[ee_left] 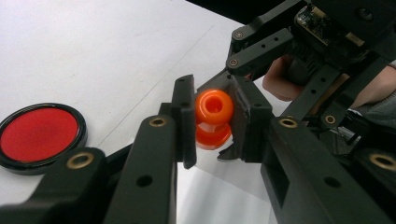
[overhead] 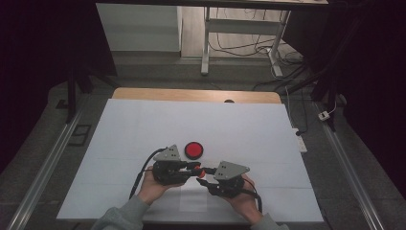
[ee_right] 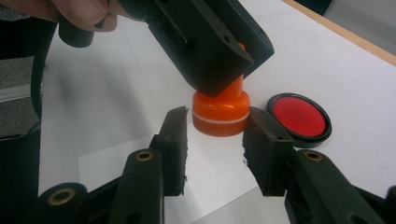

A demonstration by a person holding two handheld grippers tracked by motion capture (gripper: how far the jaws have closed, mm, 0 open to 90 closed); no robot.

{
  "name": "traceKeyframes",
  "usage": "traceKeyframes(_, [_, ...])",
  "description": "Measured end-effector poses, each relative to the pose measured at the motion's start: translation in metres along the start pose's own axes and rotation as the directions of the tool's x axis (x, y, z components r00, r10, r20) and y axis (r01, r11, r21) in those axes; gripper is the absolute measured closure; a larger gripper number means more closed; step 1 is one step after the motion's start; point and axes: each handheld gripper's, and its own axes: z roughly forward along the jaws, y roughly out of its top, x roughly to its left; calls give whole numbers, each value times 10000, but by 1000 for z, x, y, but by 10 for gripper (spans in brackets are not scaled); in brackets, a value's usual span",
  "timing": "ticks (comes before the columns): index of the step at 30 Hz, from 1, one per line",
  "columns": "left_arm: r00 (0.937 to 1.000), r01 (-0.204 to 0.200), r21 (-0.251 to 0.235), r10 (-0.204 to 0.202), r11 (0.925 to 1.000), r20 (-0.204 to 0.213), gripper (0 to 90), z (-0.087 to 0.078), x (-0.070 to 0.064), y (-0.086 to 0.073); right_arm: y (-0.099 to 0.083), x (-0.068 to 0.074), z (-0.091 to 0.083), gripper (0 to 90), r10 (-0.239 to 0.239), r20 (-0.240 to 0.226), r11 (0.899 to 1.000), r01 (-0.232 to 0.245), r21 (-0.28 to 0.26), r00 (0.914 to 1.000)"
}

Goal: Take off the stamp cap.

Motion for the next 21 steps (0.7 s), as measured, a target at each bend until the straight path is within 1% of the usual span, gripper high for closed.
traceKeyframes(9, [10000,-8,19,8,10000,5,724,1,0,0,0,0,0,623,-76,80,10000,76,-34,9999])
traceKeyframes(21, [10000,-45,124,45,9999,-11,724,1,0,0,-1,1,0,636,-198,153,9998,197,88,9997])
